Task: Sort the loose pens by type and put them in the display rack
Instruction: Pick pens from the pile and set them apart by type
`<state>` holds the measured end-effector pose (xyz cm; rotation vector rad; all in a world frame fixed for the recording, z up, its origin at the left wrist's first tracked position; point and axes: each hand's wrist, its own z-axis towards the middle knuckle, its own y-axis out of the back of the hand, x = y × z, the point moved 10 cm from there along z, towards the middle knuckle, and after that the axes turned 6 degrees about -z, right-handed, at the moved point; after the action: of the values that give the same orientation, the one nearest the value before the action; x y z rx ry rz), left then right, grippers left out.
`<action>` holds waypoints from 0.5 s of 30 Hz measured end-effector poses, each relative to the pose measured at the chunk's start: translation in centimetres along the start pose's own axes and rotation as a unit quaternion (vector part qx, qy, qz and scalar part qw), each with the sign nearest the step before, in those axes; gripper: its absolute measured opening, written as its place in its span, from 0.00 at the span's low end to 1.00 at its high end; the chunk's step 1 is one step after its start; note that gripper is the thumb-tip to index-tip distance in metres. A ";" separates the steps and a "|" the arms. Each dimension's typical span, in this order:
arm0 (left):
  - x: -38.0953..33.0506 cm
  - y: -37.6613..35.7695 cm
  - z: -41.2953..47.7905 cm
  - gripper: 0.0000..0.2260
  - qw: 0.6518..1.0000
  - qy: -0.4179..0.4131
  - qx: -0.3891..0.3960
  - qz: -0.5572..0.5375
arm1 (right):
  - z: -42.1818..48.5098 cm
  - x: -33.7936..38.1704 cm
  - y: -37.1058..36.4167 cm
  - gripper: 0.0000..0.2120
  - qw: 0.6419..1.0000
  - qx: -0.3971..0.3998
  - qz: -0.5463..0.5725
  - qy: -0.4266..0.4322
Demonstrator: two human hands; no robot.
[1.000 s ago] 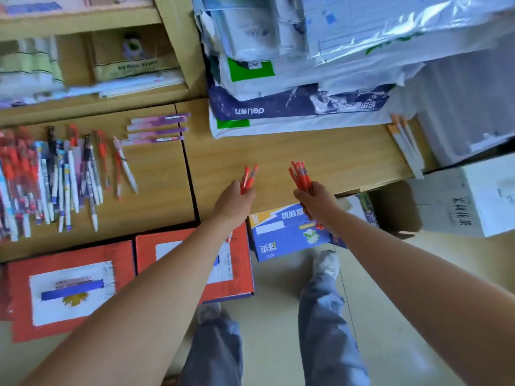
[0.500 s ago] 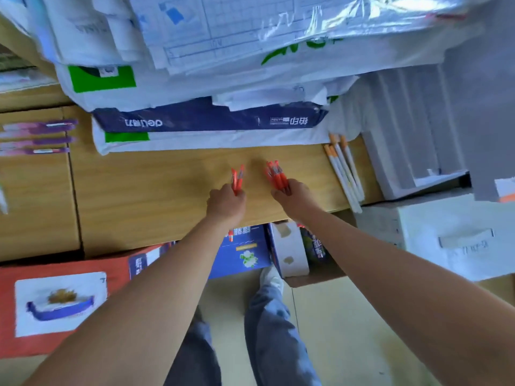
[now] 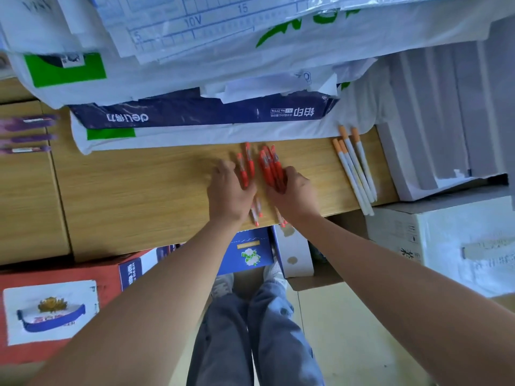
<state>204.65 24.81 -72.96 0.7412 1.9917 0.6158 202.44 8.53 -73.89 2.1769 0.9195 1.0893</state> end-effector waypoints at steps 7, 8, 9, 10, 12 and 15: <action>0.8 0.7 -0.1 0.18 1.000 -0.005 0.028 0.004 | -0.2 0.4 2.3 0.17 0.997 -0.065 -0.021 0.025; 0.5 0.6 -0.1 0.17 0.999 -0.011 0.037 -0.005 | 0.0 0.4 2.3 0.17 0.998 -0.057 -0.014 0.027; 0.1 0.4 -0.1 0.17 0.999 -0.021 0.042 -0.014 | 0.1 0.6 2.2 0.18 0.998 -0.050 -0.009 0.036; -0.3 0.2 0.0 0.17 0.998 -0.030 0.045 -0.024 | 0.1 0.8 2.0 0.18 0.998 -0.047 -0.005 0.049; -0.9 -0.2 0.3 0.17 0.997 -0.039 0.045 -0.043 | 0.2 0.9 1.8 0.16 0.997 -0.049 -0.002 0.064; -1.8 -1.1 0.4 0.19 0.995 -0.065 0.058 -0.039 | 0.1 -0.4 2.2 0.16 0.997 -0.061 0.000 0.046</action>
<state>205.44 22.82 -72.85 0.7510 1.9368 0.3991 203.11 6.86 -72.55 2.0433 0.8689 1.2218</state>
